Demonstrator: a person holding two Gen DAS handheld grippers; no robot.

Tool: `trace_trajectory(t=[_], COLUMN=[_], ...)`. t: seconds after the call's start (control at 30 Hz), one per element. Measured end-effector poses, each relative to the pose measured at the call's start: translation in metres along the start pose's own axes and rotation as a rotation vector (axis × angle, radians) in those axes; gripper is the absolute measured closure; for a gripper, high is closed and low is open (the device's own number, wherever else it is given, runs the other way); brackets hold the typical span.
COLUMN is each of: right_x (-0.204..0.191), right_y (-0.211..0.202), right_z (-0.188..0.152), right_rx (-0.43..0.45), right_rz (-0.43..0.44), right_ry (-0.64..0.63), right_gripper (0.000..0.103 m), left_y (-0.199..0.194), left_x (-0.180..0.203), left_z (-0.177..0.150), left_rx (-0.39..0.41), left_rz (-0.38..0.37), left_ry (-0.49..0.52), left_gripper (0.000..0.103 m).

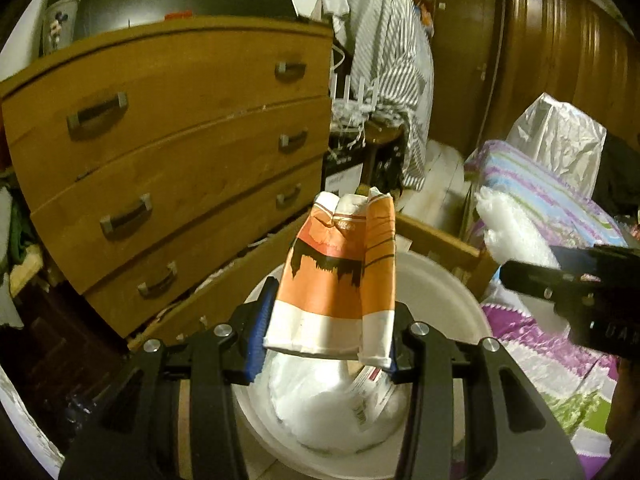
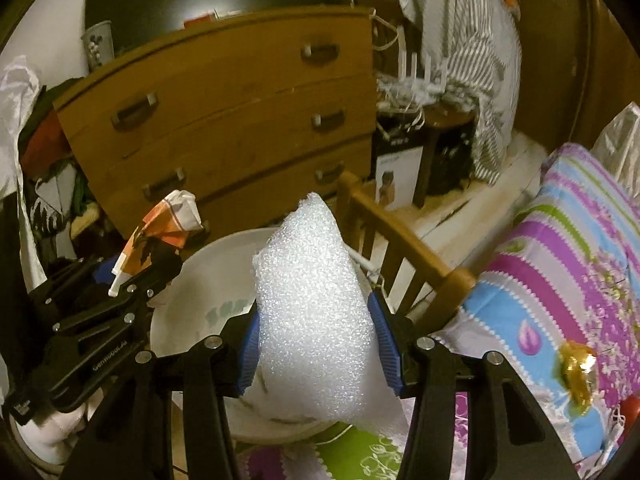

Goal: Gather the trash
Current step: 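Open both grippers to drop the paper bag and foam sleeve into the basin, then move both grippers back from the basin to the items on the bed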

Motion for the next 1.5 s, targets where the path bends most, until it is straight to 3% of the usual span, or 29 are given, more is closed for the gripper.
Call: trace_trajectory(t=[0.23, 0.77, 0.9, 0.97, 1.03, 1.5], right_x=[0.004, 0.012, 0.012, 0.012, 0.015, 0.037], right_y=[0.018, 0.017, 0.018, 0.018, 0.016, -0.011], right_z=[-0.004, -0.006, -0.006, -0.005, -0.005, -0.015], right_rx=[-0.021, -0.031, -0.031, -0.024, -0.009, 0.033], right_rz=[0.002, 0.017, 0.020, 0.028, 0.053, 0.078], right_ry=[0.008, 0.013, 0.012, 0.012, 0.034, 0.105], right_gripper=[0.052, 0.052, 0.052, 0.049, 0.030, 0.030], left_y=[0.015, 0.019, 0.021, 0.023, 0.023, 0.014], left_x=[-0.010, -0.012, -0.012, -0.012, -0.016, -0.018], left_z=[-0.010, -0.012, -0.014, -0.015, -0.017, -0.025], left_rx=[-0.033, -0.041, -0.045, -0.054, -0.052, -0.058], left_rz=[0.003, 0.004, 0.004, 0.010, 0.025, 0.012], left_ry=[-0.019, -0.023, -0.023, -0.020, -0.032, -0.054], left_gripper=[0.061, 0.061, 0.057, 0.047, 0.041, 0.040])
Point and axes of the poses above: each gripper's, at about its wrist camera, not at the fingertips, and y roughly the way its jaws point, x to its right, z to its top, the point moved 6 cm from there along y, roughly the way its jaws point, and after that the axes turned 8 degrees about y, right-handed, at the moved point
